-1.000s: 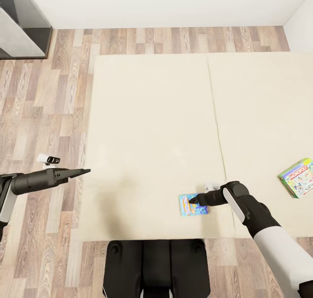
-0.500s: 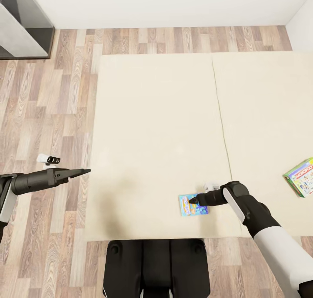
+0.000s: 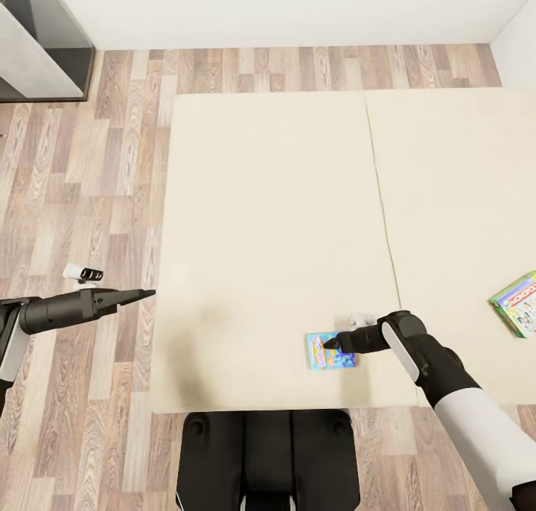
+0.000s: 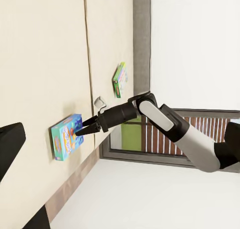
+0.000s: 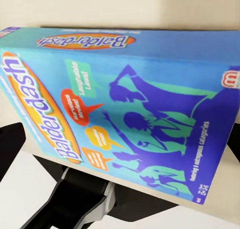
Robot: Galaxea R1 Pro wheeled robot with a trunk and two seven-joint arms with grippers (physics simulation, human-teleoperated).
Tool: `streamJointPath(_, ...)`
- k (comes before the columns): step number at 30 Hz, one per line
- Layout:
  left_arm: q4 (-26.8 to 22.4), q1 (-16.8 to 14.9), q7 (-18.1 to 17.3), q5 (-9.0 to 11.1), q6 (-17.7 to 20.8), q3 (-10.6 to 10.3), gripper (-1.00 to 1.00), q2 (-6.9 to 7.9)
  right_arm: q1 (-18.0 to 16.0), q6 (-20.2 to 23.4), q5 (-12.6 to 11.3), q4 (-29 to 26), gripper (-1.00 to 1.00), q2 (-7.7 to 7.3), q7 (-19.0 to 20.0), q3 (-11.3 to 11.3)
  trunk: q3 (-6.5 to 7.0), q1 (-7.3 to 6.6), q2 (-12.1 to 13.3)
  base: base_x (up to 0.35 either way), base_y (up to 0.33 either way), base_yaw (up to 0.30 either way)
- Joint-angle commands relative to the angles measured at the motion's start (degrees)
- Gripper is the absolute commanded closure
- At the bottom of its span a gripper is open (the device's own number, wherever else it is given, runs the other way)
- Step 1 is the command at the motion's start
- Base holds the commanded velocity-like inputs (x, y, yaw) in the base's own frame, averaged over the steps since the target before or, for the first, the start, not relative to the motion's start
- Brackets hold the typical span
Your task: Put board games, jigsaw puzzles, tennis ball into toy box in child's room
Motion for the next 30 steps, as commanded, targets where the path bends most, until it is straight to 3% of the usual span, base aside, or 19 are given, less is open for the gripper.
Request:
streamJointPath(1, -0.01, -0.02, -0.23, -0.04, 0.61, -0.01, -1.0, 0.02, -0.03, 0.15, 0.27, -0.04, -1.0, -0.05, 0.35, 0.12, -0.06, 0.03, -0.09, 0.0, 0.002, 0.0)
streamJointPath(30, -0.01, -0.02, -0.23, -0.1, 0.61, -0.02, -1.0, 0.02, -0.03, 0.13, 0.27, -0.04, -1.0, -0.02, 0.36, 0.12, -0.06, 0.03, -0.09, 0.0, 0.089, 0.0)
